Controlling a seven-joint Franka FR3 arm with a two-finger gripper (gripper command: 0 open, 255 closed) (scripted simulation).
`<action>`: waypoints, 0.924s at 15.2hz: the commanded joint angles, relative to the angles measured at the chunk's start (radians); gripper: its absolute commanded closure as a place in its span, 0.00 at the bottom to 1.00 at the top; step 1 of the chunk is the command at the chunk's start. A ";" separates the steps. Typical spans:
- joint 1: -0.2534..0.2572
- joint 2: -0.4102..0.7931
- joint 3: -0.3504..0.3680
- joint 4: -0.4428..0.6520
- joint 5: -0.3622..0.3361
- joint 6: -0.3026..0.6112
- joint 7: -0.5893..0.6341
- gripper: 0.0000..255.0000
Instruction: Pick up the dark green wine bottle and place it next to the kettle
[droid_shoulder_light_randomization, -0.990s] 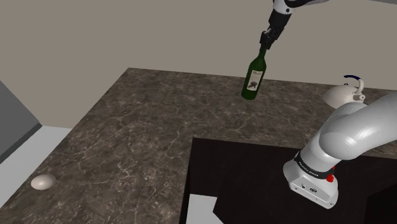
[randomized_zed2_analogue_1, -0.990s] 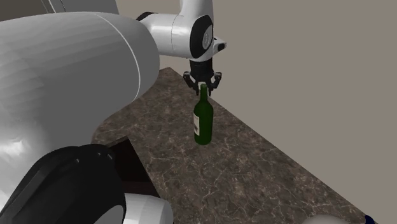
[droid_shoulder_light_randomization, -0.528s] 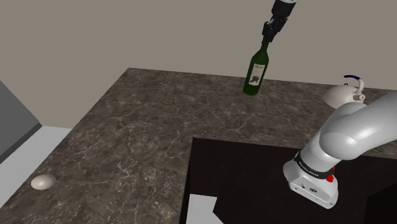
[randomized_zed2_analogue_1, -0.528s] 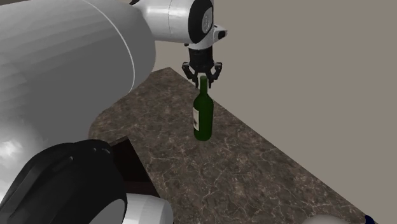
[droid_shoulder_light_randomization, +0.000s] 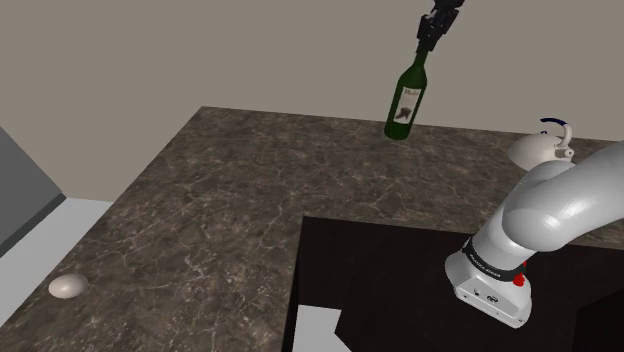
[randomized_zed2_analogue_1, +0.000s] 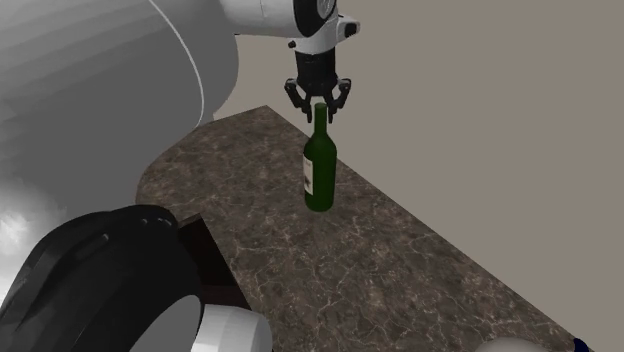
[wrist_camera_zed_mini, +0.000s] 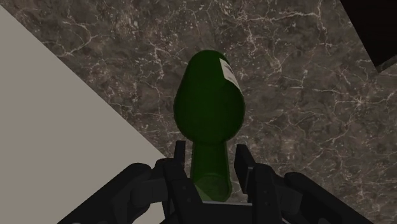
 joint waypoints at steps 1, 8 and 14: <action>0.001 0.010 0.000 0.035 0.003 -0.025 -0.004 1.00; 0.007 0.046 0.001 0.164 0.013 -0.118 -0.013 1.00; 0.011 0.087 -0.002 0.287 0.024 -0.201 -0.024 1.00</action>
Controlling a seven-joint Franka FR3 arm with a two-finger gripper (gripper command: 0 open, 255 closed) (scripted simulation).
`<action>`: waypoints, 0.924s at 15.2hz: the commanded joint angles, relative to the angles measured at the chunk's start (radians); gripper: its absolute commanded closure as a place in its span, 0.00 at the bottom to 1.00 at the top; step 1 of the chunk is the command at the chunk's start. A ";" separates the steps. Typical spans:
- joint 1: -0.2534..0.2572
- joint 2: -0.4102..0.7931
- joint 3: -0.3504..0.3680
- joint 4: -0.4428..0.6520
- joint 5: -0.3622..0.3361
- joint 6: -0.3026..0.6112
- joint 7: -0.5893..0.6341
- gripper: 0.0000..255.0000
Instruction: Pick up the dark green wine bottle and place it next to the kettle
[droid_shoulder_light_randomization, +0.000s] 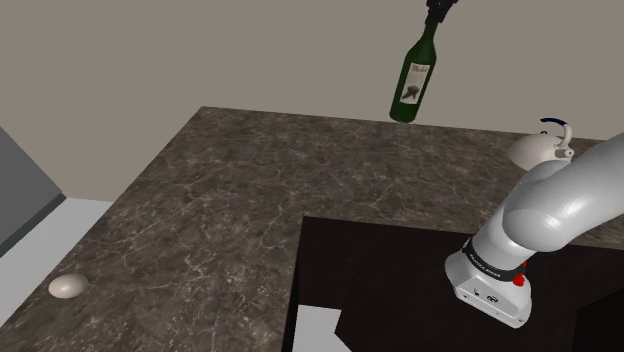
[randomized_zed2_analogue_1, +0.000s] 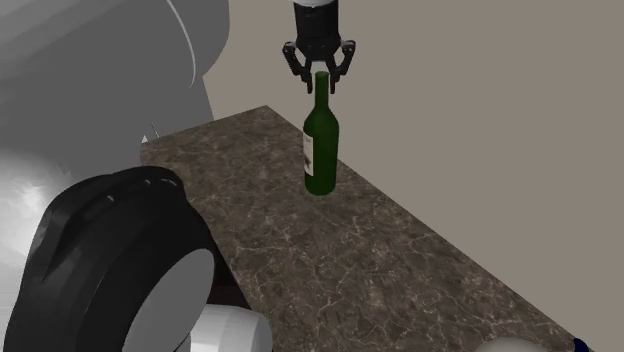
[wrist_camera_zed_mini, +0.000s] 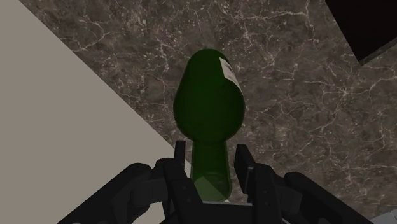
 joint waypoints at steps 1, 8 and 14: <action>0.002 0.017 -0.001 0.049 0.004 -0.032 -0.004 1.00; 0.006 0.082 -0.009 0.216 0.020 -0.135 -0.020 1.00; -0.020 0.007 -0.046 0.179 -0.004 -0.165 -0.088 1.00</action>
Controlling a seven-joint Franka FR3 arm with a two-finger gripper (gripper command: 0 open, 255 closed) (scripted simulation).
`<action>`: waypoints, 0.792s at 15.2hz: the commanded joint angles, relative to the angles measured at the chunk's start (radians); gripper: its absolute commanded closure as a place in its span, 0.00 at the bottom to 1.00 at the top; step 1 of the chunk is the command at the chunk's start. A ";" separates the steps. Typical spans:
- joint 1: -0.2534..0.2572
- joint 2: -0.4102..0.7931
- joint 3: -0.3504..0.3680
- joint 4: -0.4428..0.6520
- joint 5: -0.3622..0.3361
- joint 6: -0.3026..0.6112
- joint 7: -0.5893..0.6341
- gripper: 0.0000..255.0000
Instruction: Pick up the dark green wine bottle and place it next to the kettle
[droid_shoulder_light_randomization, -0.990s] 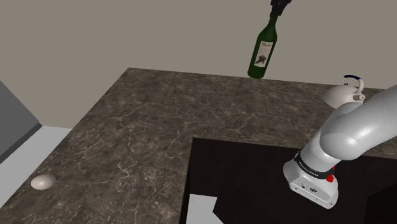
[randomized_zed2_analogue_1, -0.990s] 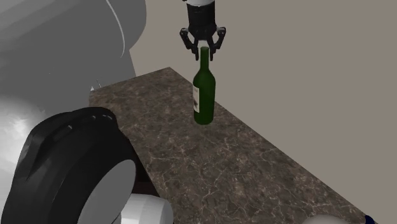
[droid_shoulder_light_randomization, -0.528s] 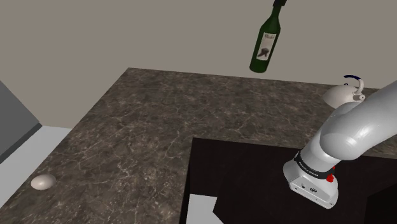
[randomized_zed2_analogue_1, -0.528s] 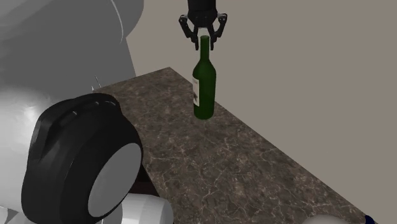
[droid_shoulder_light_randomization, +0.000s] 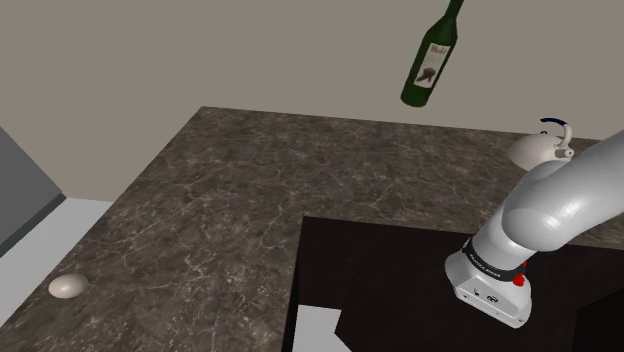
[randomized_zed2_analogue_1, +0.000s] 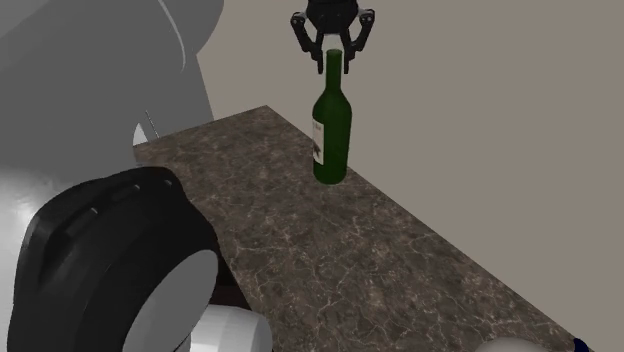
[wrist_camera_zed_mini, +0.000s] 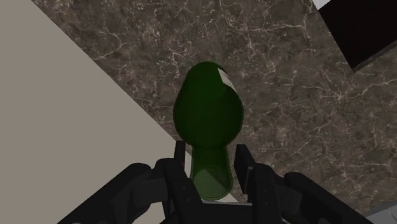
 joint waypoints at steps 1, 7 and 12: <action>-0.011 -0.034 -0.017 -0.021 -0.012 -0.008 -0.031 1.00; -0.050 -0.137 -0.083 -0.079 -0.059 -0.035 -0.140 1.00; -0.077 -0.197 -0.150 -0.092 -0.100 -0.064 -0.241 1.00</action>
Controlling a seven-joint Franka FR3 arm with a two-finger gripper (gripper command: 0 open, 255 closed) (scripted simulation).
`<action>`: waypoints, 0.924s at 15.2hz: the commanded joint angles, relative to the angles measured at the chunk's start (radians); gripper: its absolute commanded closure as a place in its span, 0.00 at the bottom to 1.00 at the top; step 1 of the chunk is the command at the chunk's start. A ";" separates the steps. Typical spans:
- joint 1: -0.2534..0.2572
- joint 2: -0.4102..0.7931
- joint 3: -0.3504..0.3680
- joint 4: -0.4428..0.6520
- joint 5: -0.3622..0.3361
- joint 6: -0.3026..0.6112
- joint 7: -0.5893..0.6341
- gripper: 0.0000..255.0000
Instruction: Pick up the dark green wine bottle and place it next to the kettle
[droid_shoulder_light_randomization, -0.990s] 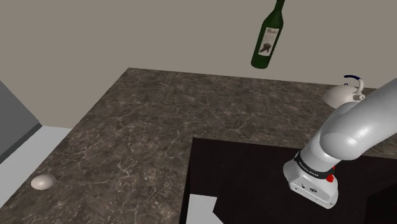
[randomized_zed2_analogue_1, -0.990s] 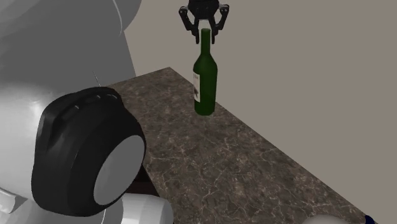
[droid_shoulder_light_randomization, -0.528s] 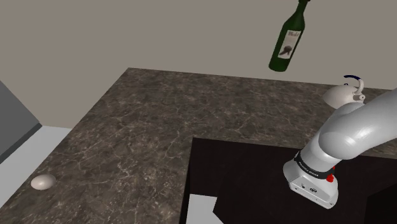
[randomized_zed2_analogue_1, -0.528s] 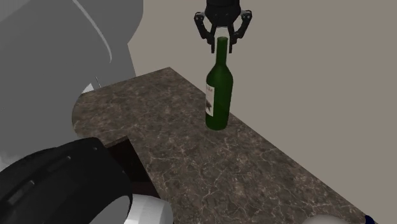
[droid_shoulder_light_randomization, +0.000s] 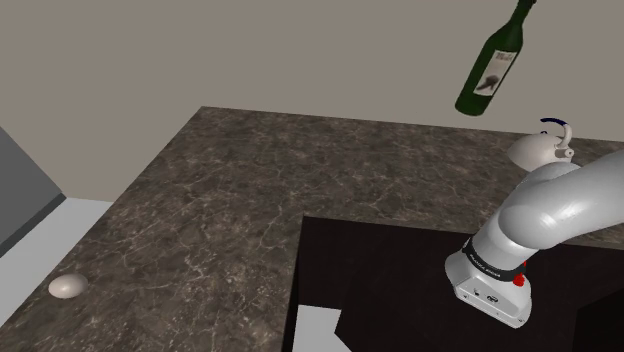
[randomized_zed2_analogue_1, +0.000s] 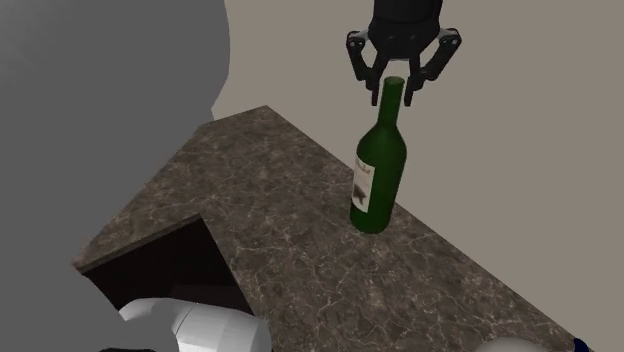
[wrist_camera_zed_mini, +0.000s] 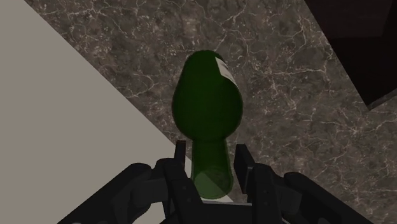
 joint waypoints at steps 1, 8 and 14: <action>-0.009 -0.018 -0.027 0.004 -0.015 -0.013 -0.041 1.00; -0.030 -0.057 -0.146 0.046 -0.074 -0.056 -0.201 1.00; -0.024 -0.051 -0.280 0.131 -0.116 -0.091 -0.355 1.00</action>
